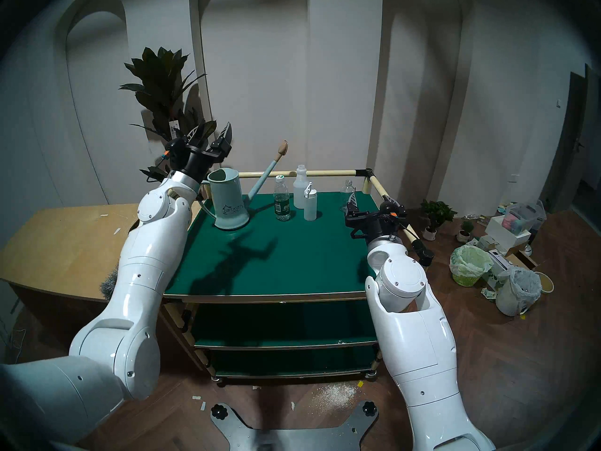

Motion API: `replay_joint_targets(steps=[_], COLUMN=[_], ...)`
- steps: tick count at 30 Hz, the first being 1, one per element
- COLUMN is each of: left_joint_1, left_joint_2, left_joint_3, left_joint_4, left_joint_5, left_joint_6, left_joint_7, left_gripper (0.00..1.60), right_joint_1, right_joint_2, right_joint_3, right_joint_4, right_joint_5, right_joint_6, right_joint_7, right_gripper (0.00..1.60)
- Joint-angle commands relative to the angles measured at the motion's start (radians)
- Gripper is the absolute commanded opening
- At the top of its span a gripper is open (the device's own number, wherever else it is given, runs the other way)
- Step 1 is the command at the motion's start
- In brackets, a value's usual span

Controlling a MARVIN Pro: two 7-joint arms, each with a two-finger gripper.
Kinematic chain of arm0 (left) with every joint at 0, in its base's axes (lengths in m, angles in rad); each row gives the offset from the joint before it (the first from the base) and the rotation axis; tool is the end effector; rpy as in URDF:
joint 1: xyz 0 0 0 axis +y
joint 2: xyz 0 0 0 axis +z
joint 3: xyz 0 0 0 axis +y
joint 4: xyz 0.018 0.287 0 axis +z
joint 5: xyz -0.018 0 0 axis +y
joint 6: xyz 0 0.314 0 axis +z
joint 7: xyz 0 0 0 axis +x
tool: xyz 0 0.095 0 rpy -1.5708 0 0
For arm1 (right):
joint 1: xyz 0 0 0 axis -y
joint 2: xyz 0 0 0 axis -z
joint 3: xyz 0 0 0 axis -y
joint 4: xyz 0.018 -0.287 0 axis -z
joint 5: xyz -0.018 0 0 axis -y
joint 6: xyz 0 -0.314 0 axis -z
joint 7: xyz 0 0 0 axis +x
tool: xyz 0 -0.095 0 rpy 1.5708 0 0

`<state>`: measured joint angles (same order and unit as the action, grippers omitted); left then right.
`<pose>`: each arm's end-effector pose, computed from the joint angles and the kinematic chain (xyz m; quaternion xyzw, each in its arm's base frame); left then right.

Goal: Dust the shelf with the duster

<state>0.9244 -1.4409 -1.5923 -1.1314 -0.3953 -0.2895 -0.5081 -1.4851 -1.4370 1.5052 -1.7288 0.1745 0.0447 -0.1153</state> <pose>0.5682 0.0313 -0.1155 0.4656 -0.0890 0.8591 0.1931 0.4443 -0.0152 -0.2094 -0.6388 0.0260 -0.7689 0.0097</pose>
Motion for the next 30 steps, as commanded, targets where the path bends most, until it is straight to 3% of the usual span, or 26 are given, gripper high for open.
replay_joint_targets(steps=[1, 14, 22, 30], left_joint_1=[0.092, 0.236, 0.316, 0.419], left_joint_2=[-0.012, -0.073, -0.06, -0.054], left_joint_3=[0.0, 0.036, 0.035, 0.008], left_joint_4=[-0.087, -0.234, -0.33, -0.444], left_joint_5=[0.063, 0.177, 0.294, 0.392], left_joint_6=[-0.013, 0.02, 0.049, 0.223], left_joint_7=[0.099, 0.299, 0.444, 0.583], left_gripper=[1.6, 1.6, 1.6, 1.6], right_joint_1=[0.029, 0.09, 0.129, 0.173], right_joint_2=[-0.013, -0.03, -0.047, -0.048], right_joint_3=[-0.016, -0.049, -0.068, -0.07], right_joint_4=[0.013, 0.075, 0.142, 0.213], right_joint_5=[0.008, 0.018, 0.019, 0.018], right_joint_6=[-0.007, -0.01, -0.008, -0.026], right_joint_7=[0.009, 0.018, 0.011, -0.001], right_gripper=[1.6, 1.6, 1.6, 1.6])
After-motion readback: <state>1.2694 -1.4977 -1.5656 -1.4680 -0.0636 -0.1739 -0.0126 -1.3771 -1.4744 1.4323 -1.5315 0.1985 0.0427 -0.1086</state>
